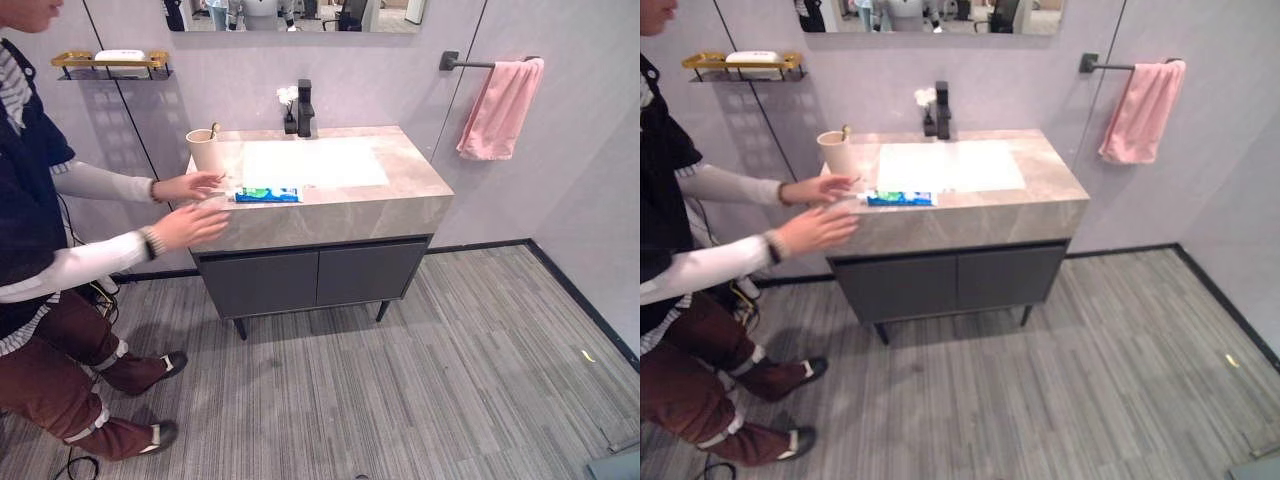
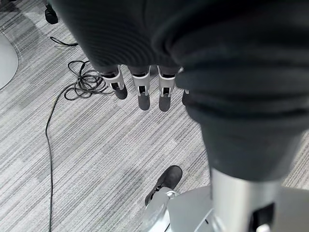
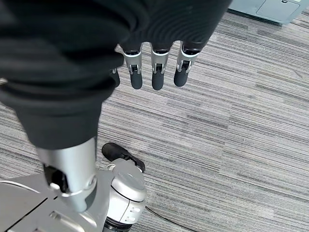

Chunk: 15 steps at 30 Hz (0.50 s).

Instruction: Put brush and paste in cup on sink, flatten towel.

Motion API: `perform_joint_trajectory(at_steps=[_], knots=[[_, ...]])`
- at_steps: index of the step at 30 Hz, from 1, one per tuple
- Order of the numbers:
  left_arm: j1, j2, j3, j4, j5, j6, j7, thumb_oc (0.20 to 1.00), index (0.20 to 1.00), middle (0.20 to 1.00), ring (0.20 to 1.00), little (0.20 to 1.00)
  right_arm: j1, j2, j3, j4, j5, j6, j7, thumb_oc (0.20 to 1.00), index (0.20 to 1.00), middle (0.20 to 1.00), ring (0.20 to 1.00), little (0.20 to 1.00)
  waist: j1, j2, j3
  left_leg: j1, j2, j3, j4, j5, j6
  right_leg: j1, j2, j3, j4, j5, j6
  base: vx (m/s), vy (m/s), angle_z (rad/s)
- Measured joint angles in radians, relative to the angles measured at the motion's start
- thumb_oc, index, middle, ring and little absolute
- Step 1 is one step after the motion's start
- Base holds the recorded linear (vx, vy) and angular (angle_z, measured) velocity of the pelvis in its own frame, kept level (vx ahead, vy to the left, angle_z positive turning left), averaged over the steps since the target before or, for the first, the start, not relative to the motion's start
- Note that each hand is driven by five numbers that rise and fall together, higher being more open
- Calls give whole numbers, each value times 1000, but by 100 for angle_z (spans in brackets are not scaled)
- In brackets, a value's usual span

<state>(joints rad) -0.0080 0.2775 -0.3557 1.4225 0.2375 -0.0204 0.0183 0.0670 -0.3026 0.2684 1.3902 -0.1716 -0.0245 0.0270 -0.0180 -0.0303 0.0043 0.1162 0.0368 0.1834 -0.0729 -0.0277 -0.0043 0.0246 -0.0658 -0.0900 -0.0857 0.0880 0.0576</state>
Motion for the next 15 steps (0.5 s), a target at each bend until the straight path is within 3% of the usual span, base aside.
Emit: perform_joint_trajectory(at_steps=[15], knots=[[13, -6, 68, 2, -44, -1, 0, 1000, 1000, 1000, 1000, 1000, 9, 0, -26, -9, 45, -3, -1, 1000, 1000, 1000, 1000, 1000, 1, 4, -7, 7, 0, -3, 0, 0, 0, 9, 0, -1, 0, 1, -1, 0, 0, 0]])
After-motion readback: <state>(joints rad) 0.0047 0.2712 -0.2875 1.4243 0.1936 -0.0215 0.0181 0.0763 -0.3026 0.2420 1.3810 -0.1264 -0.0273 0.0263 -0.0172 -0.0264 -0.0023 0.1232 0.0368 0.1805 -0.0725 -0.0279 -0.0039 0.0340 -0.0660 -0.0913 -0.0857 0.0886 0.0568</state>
